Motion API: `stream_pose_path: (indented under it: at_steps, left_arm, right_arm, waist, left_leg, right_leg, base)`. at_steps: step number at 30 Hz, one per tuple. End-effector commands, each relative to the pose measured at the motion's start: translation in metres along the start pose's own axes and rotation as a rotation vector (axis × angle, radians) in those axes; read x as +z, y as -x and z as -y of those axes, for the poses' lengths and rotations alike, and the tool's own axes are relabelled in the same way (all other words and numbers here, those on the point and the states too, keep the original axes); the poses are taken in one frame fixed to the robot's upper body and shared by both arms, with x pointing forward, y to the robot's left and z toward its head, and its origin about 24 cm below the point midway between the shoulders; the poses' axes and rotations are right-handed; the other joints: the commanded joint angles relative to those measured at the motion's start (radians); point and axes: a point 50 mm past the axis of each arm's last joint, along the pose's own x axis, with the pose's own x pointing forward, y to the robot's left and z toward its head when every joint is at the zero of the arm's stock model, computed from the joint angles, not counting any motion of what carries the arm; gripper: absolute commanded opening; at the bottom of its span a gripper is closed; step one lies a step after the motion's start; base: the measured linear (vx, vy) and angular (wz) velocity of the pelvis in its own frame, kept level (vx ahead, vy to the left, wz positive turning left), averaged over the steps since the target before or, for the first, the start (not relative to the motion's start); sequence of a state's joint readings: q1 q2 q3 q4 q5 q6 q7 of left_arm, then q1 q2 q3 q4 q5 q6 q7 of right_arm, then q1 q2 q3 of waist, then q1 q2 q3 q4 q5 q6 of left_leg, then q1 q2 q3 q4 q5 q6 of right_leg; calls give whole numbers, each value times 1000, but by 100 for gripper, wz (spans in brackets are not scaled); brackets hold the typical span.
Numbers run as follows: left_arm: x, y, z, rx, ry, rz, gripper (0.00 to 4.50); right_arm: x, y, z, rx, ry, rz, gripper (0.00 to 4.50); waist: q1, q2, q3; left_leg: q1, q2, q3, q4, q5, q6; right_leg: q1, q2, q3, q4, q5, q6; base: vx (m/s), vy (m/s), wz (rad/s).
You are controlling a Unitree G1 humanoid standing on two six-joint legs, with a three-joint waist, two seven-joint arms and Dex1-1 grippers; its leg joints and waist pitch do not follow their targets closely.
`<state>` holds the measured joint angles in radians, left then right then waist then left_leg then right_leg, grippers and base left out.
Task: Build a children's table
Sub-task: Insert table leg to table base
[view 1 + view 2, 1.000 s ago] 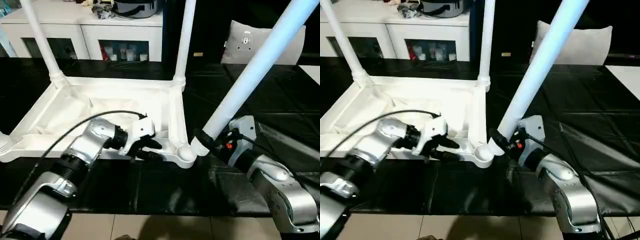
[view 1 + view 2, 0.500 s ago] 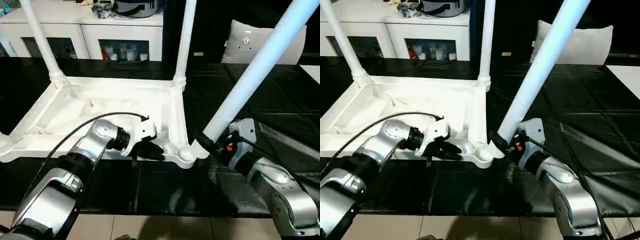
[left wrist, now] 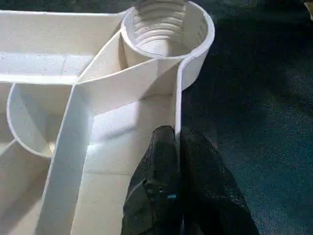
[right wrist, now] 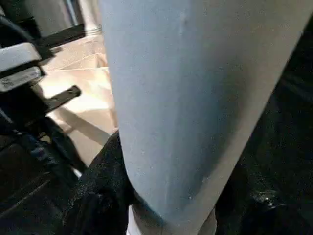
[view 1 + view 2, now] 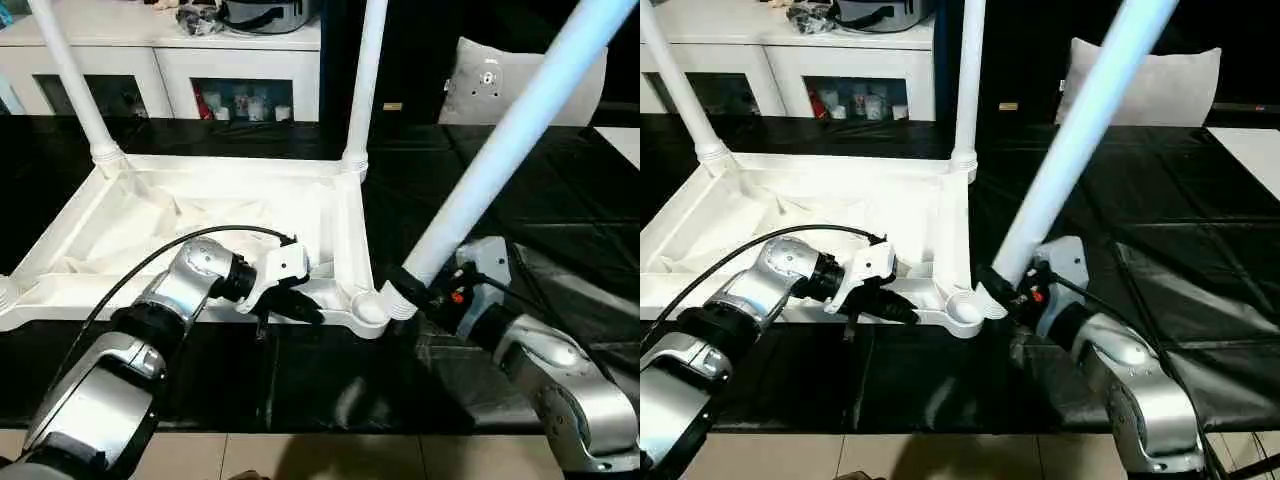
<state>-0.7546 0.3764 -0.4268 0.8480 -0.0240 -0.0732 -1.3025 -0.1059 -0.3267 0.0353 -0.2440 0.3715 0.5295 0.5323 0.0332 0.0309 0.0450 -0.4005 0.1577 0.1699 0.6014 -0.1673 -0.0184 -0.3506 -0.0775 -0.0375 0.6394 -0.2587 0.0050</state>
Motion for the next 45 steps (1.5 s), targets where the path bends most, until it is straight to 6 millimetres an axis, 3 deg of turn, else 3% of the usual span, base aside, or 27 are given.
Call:
stream_pose_path:
  at_steps: [1, 3, 4, 10, 11, 14, 15, 16, 28, 33, 38, 41, 42, 45]
  left_arm:
    - [-3, 2, 3, 30, 26, 12, 0]
    - [-2, 0, 9, 30, 28, 24, 0]
    - [-1, -3, 16, 21, 24, 30, 0]
    - [5, -10, 35, 27, 30, 75, 0]
    - [5, -10, 36, 26, 29, 77, 0]
    - [7, -8, 43, 36, 24, 62, 0]
    - [7, -8, 43, 36, 24, 62, 0]
    - [7, -8, 44, 45, 20, 56, 0]
    - [14, 1, 29, 185, -52, 26, 0]
    - [17, 2, 28, 165, -63, 32, 0]
    - [17, 2, 35, 44, -87, 16, 0]
    - [17, 2, 34, 48, -95, 5, 0]
    - [17, 2, 33, 54, -105, -6, 0]
    - [18, 3, 26, 84, -130, -24, 0]
  right_arm:
    - [10, -5, -8, 74, 36, -11, 188]
    - [12, -7, -11, 109, 37, -27, 188]
    - [14, -9, -12, 129, 39, -29, 188]
    - [16, -13, -15, 183, 48, -51, 188]
    - [16, -13, -15, 188, 49, -53, 188]
    - [14, -13, -15, 223, 56, -92, 188]
    - [14, -13, -15, 223, 56, -92, 188]
    - [13, -13, -14, 229, 57, -105, 188]
    - [13, -2, -15, 278, 70, -180, 188]
    - [9, -1, -11, 254, 77, -194, 188]
    - [7, -11, -4, 216, 71, -177, 188]
    - [5, -12, -5, 230, 71, -191, 188]
    - [4, -12, -4, 238, 70, -203, 188]
    - [-2, -11, -5, 269, 64, -239, 188]
  waist:
    - [2, 0, -55]
    - [0, 0, -56]
    - [1, 5, -59]
    - [0, 5, -62]
    - [1, 6, -61]
    - [3, -5, -56]
    - [3, -3, -56]
    - [1, -12, -55]
    - [3, -6, -57]
    - [3, -5, -59]
    - [2, -2, -60]
    - [5, -3, -60]
    - [5, -8, -60]
    - [7, -7, -59]
  left_leg:
    - [33, 73, -26, -82, -245, 13]
    - [31, 77, -28, -83, -227, 18]
    - [36, 78, -26, -80, -219, 22]
    - [30, 77, -26, -78, -152, 43]
    - [33, 74, -23, -76, -153, 47]
    - [32, 74, -21, -78, -176, 40]
    - [32, 76, -21, -79, -180, 37]
    - [32, 75, -20, -80, -180, 36]
    - [32, 72, -22, -77, -163, 30]
    - [30, 71, -21, -74, -140, 43]
    - [34, 71, -21, -75, -158, 29]
    - [34, 72, -20, -74, -146, 33]
    - [33, 72, -19, -74, -146, 35]
    - [33, 72, -19, -74, -154, 34]
  right_leg:
    - [22, -78, 41, -84, -27, -271]
    - [25, -77, 40, -77, 8, -275]
    - [23, -80, 40, -75, 27, -279]
    - [27, -74, 35, -67, 125, -278]
    - [23, -73, 36, -71, 118, -276]
    - [24, -75, 38, -77, 53, -266]
    - [24, -75, 38, -76, 42, -264]
    - [23, -73, 38, -79, 27, -259]
    - [23, -72, 39, -78, 42, -242]
    - [23, -72, 38, -75, 84, -254]
    - [21, -72, 37, -75, 62, -265]
    - [22, -71, 37, -72, 83, -265]
    - [23, -71, 37, -73, 82, -264]
    - [24, -73, 38, -75, 62, -260]
  base:
    - [0, 0, 0]
    - [0, 0, 0]
    - [0, 0, 0]
    - [0, 0, 0]
    - [0, 0, 0]
    - [0, 0, 0]
    - [0, 0, 0]
    - [0, 0, 0]
    - [0, 0, 0]
    - [0, 0, 0]
    - [0, 0, 0]
    - [0, 0, 0]
    - [0, 0, 0]
    - [0, 0, 0]
